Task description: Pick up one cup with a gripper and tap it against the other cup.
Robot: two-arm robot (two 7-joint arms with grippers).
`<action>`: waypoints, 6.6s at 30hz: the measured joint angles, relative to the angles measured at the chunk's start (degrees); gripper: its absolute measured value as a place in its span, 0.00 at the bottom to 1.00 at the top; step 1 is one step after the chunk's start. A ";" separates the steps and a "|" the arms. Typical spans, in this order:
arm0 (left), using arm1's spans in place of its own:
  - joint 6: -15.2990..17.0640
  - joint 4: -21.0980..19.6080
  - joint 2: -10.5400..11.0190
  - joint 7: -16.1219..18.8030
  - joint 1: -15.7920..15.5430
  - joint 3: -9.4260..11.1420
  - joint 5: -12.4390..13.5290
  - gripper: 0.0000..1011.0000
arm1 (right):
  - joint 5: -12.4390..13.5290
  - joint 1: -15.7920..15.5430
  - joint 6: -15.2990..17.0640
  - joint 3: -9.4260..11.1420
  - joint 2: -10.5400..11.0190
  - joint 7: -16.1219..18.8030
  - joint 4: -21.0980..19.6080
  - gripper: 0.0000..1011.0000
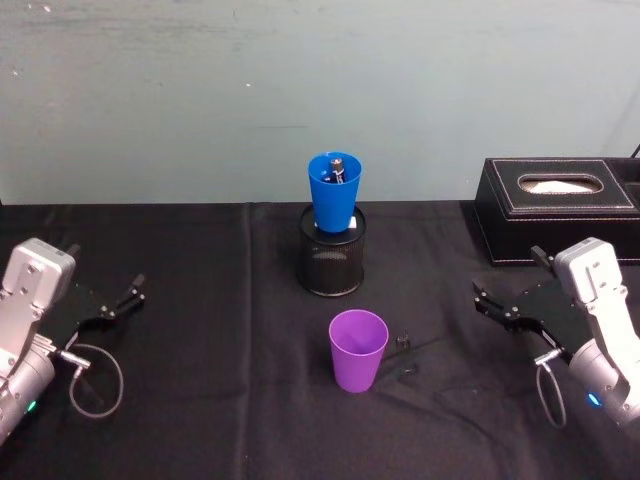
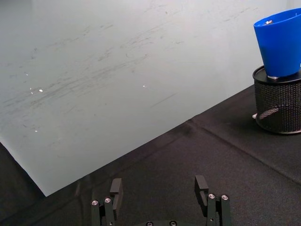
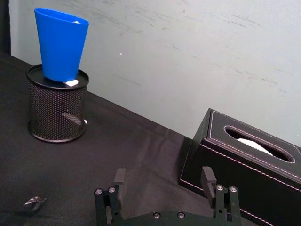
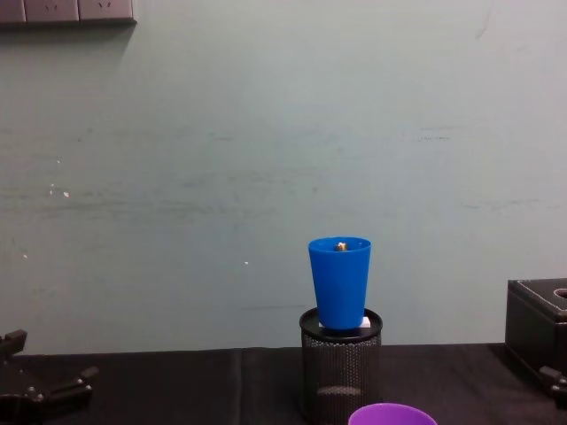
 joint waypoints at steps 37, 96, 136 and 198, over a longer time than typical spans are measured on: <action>0.00 0.00 0.00 0.00 0.00 0.00 0.00 0.99 | 0.00 0.00 0.00 0.00 0.00 0.00 0.00 0.99; 0.00 0.00 0.00 0.00 0.00 0.00 0.00 0.99 | 6.17 -9.14 -8.89 0.60 1.55 14.48 -5.21 0.99; 0.00 0.00 0.00 0.00 0.00 0.00 0.00 0.99 | 6.14 0.51 -5.30 -1.85 -9.93 28.39 5.03 0.99; 0.00 0.00 0.00 0.00 0.00 0.00 0.00 0.99 | 5.12 0.90 -2.41 1.09 -13.03 32.12 3.42 0.71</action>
